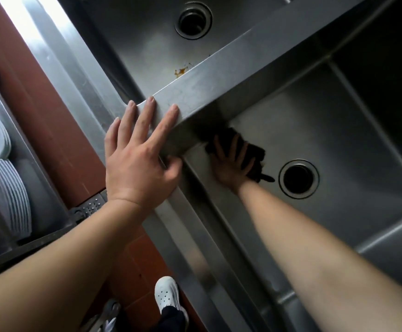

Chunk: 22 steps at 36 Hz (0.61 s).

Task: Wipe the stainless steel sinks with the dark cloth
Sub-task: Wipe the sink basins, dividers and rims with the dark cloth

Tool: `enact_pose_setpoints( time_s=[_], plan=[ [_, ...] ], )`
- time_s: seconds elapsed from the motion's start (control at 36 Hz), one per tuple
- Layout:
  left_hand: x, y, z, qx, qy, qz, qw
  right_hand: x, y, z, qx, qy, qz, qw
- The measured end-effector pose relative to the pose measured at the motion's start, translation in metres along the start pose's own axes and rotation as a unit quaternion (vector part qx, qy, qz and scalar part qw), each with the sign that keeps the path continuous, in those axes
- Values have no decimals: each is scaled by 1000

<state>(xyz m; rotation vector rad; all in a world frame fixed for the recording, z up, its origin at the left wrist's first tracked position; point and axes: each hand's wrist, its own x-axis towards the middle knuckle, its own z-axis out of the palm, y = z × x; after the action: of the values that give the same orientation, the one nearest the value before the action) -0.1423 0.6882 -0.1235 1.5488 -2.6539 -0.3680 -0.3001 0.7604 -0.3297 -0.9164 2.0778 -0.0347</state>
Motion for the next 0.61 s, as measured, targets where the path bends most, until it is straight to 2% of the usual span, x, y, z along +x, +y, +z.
enact_pose_setpoints(
  time_s=[0.06,0.11,0.17,0.25,0.28,0.33,0.39,0.44,0.5,0.56,0.61],
  plan=[
    [1,0,-1,0,-7,-1,1000,-28,1,26,-76,-63,-97,990],
    [0,1,-2,1,-7,-4,1000,-43,5,40,-94,-89,-140,982],
    [0,1,-1,-1,0,-6,1000,-38,15,36,-116,-86,-171,975],
    [0,0,1,-7,7,1,1000,-15,44,9,-196,-42,-299,933],
    [0,0,1,-10,8,1,1000,-5,57,-3,-203,-24,-315,927],
    [0,-1,2,-10,9,0,1000,16,82,-32,-212,20,-268,939],
    [0,-1,3,-10,11,2,1000,40,104,-63,-186,91,-148,967],
    [0,-2,3,-11,18,7,1000,54,120,-91,-118,138,4,983],
    [0,-2,3,-13,17,6,1000,61,129,-114,0,137,133,982],
    [0,-2,2,-12,13,4,1000,62,128,-120,48,127,180,974],
    [-1,-2,0,-12,8,4,1000,54,119,-114,38,112,176,977]
  ],
)
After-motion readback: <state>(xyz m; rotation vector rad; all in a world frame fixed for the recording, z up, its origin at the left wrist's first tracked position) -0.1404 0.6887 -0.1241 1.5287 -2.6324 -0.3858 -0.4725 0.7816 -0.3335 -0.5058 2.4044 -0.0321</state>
